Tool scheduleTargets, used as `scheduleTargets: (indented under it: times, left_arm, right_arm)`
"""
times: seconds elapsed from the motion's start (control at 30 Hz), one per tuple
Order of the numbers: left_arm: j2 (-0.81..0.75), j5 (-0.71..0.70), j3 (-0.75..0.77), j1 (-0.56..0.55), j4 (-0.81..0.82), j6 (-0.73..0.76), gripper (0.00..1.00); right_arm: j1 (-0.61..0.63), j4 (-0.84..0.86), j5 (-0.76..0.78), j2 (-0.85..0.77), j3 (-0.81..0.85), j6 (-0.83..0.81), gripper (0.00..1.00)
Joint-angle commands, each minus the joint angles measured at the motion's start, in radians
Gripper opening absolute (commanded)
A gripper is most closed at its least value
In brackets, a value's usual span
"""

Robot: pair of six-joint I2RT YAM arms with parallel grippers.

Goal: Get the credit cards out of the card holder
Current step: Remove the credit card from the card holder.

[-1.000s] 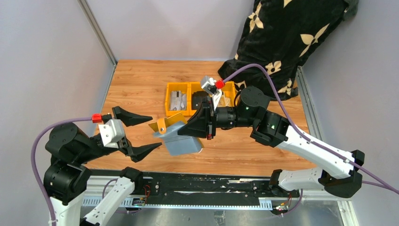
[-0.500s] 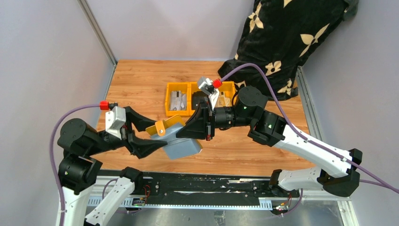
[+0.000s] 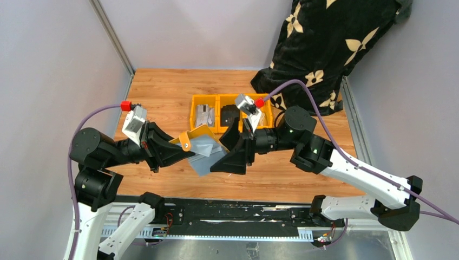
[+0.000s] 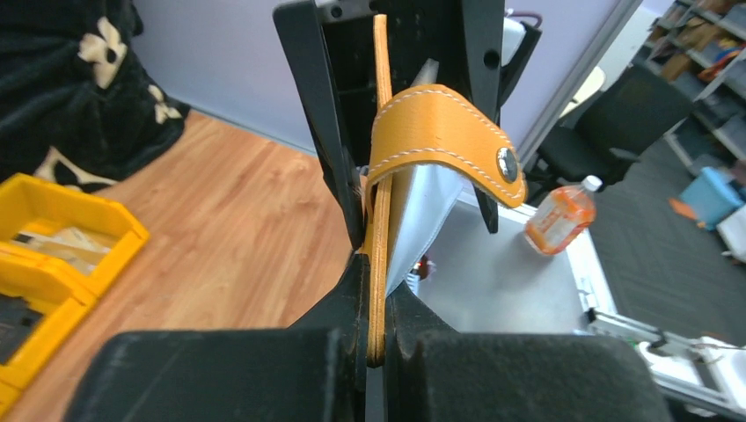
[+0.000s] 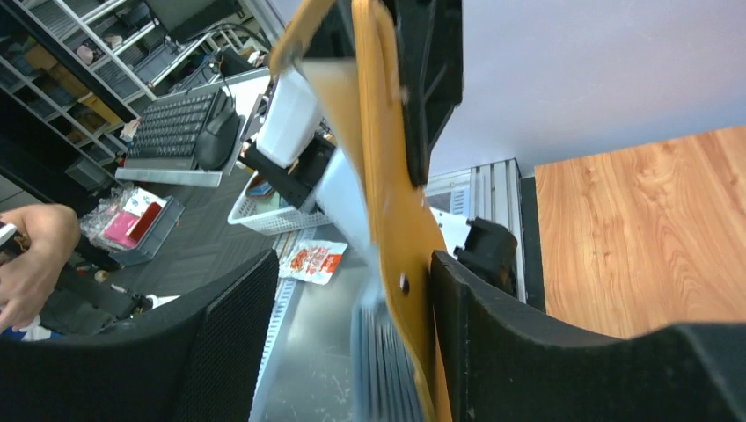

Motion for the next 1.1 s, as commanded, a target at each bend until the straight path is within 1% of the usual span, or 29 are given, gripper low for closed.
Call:
scheduleTargets:
  times: [0.0, 0.13, 0.23, 0.63, 0.7, 0.8, 0.93, 1.07]
  left_arm:
    - [0.042, 0.035, 0.026, -0.001, 0.085, -0.181, 0.0]
    - [0.054, 0.051, 0.034, 0.0, 0.087, -0.242, 0.0]
    - [0.062, 0.059, 0.045, -0.001, 0.074, -0.254, 0.0]
    - [0.081, 0.082, 0.06, -0.001, 0.093, -0.308, 0.0]
    - [0.082, 0.084, 0.063, -0.001, 0.097, -0.312, 0.0]
    - [0.09, 0.089, 0.074, -0.001, 0.1, -0.32, 0.0]
    - [0.098, 0.09, 0.087, -0.001, 0.101, -0.323, 0.0]
    - [0.103, 0.088, 0.084, -0.001, 0.104, -0.324, 0.0]
  right_arm:
    - [0.01, 0.071, -0.056, -0.107, -0.123, -0.028, 0.68]
    - [0.01, 0.108, -0.056, -0.188, -0.221, -0.043, 0.68]
    - [0.01, 0.086, -0.018, -0.23, -0.252, -0.087, 0.66]
    - [0.01, 0.052, 0.036, -0.232, -0.264, -0.173, 0.43]
    - [0.01, 0.056, 0.034, -0.232, -0.263, -0.179, 0.41]
    - [0.01, 0.066, 0.017, -0.233, -0.266, -0.194, 0.41]
    - [0.01, 0.042, 0.003, -0.234, -0.262, -0.226, 0.47]
    - [0.01, 0.025, 0.028, -0.239, -0.266, -0.252, 0.48]
